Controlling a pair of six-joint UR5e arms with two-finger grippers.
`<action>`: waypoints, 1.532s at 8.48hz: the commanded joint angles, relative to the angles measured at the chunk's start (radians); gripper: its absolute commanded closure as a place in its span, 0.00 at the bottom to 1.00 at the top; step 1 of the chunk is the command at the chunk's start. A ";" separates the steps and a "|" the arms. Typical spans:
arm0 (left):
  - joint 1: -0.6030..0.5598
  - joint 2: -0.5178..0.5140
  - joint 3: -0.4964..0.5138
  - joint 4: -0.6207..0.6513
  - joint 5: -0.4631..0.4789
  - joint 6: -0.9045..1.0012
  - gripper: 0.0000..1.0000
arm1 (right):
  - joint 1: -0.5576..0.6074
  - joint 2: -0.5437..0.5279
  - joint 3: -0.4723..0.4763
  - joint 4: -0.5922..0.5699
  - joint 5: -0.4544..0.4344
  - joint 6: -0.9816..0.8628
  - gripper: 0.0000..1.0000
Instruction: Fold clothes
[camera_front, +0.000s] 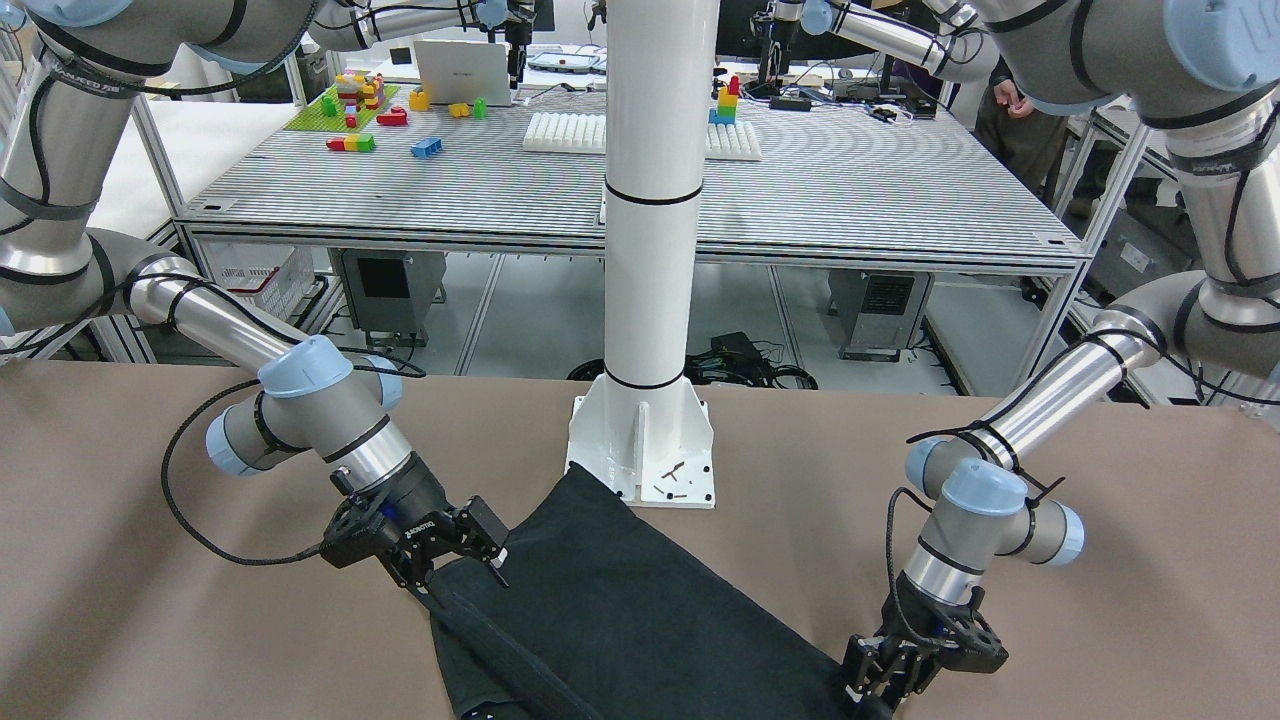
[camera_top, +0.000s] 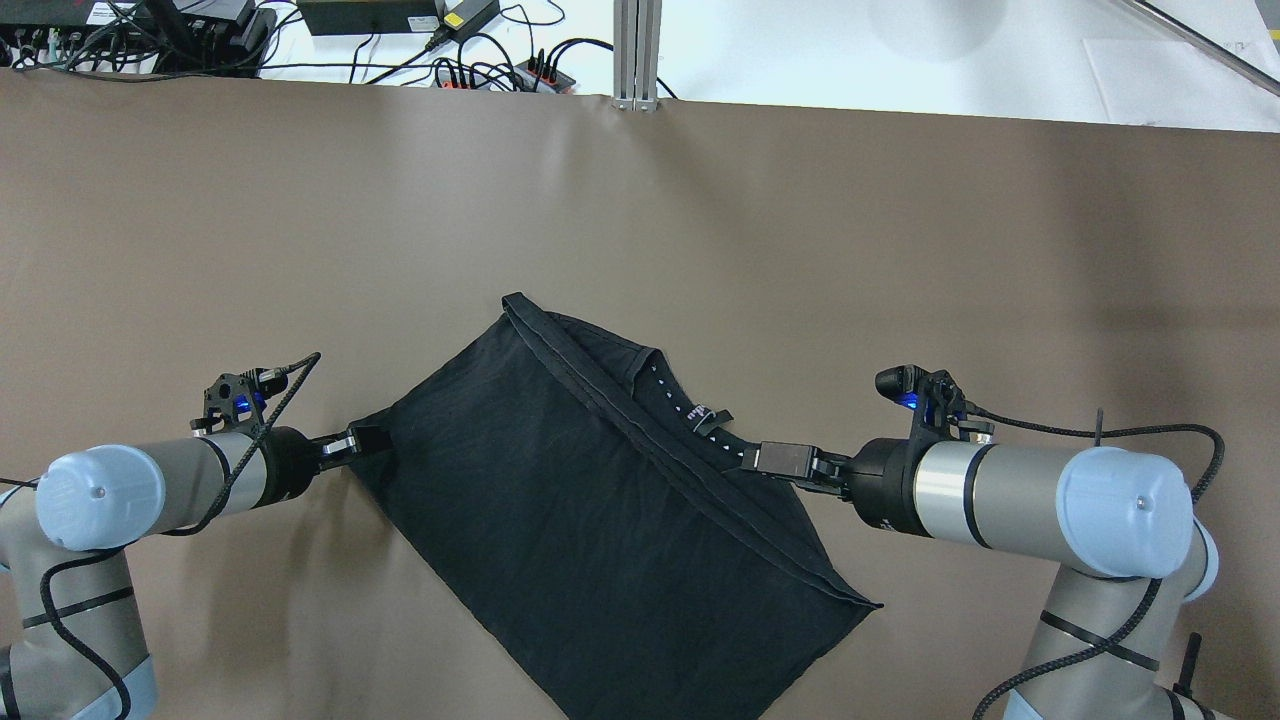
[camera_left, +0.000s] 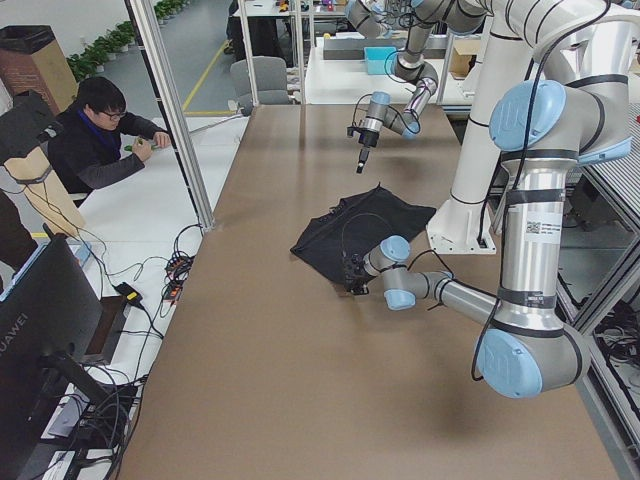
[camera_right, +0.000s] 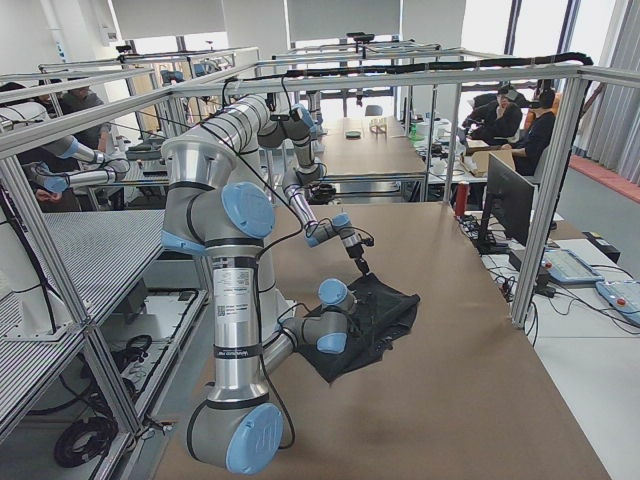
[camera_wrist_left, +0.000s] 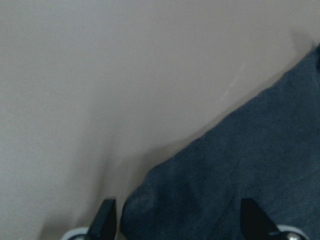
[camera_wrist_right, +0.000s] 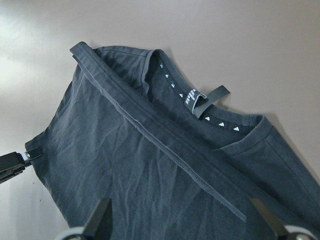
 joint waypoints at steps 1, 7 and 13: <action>-0.001 -0.004 -0.014 0.000 -0.012 -0.016 1.00 | 0.000 0.000 -0.001 0.000 0.000 0.000 0.06; -0.106 -0.041 -0.006 0.052 -0.083 0.007 1.00 | 0.001 -0.005 -0.003 0.002 -0.002 0.000 0.06; -0.246 -0.513 0.370 0.281 -0.077 0.046 1.00 | 0.003 -0.019 -0.037 0.014 -0.023 0.003 0.06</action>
